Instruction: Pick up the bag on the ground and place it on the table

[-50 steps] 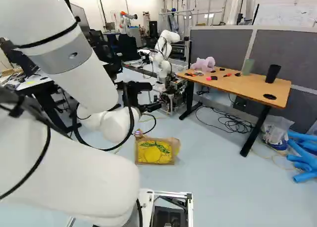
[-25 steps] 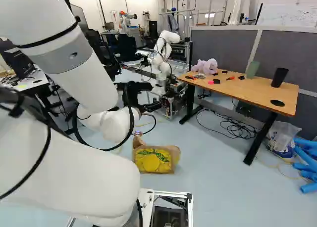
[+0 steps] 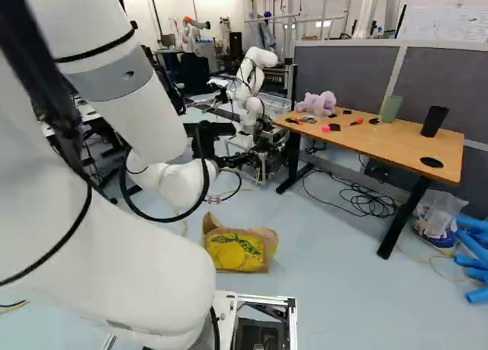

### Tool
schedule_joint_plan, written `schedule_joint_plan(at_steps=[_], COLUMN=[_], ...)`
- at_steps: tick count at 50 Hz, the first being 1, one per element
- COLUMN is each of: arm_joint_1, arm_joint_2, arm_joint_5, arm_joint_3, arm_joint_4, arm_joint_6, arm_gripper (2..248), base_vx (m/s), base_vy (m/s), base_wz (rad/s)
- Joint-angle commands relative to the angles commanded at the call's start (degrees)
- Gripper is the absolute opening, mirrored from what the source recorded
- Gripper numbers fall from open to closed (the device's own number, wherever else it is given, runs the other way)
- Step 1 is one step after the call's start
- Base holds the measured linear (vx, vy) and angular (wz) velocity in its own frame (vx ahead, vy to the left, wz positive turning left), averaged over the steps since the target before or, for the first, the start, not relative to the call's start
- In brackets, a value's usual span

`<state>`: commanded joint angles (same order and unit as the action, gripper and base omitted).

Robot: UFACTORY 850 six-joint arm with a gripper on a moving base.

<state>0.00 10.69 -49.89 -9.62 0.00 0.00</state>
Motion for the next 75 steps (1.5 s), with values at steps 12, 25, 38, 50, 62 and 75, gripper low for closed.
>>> schedule_joint_plan(at_steps=[12, 25, 38, 50, 62, 75], arm_joint_1=[0.0, 0.0, 0.0, 0.15, 0.45, 0.77], arm_joint_2=[-4.04, -10.11, -16.46, -22.11, -27.52, -33.1], arm_joint_5=[1.95, 4.46, 9.32, 13.25, 16.07, 18.98], arm_joint_3=[-3.36, -7.41, -11.93, -16.24, -20.6, -25.36], arm_joint_4=[0.0, 0.0, 0.0, 0.0, 0.0, -0.05], arm_joint_6=[0.0, 0.0, 0.0, 0.0, 0.0, 0.0], arm_gripper=[247, 247, 247, 247, 247, 247], base_vx=[0.0, 0.0, 0.0, 0.0, 0.0, 0.0], base_vy=[0.0, 0.0, 0.0, 0.0, 0.0, 0.0], base_wz=[0.0, 0.0, 0.0, 0.0, 0.0, 0.0])
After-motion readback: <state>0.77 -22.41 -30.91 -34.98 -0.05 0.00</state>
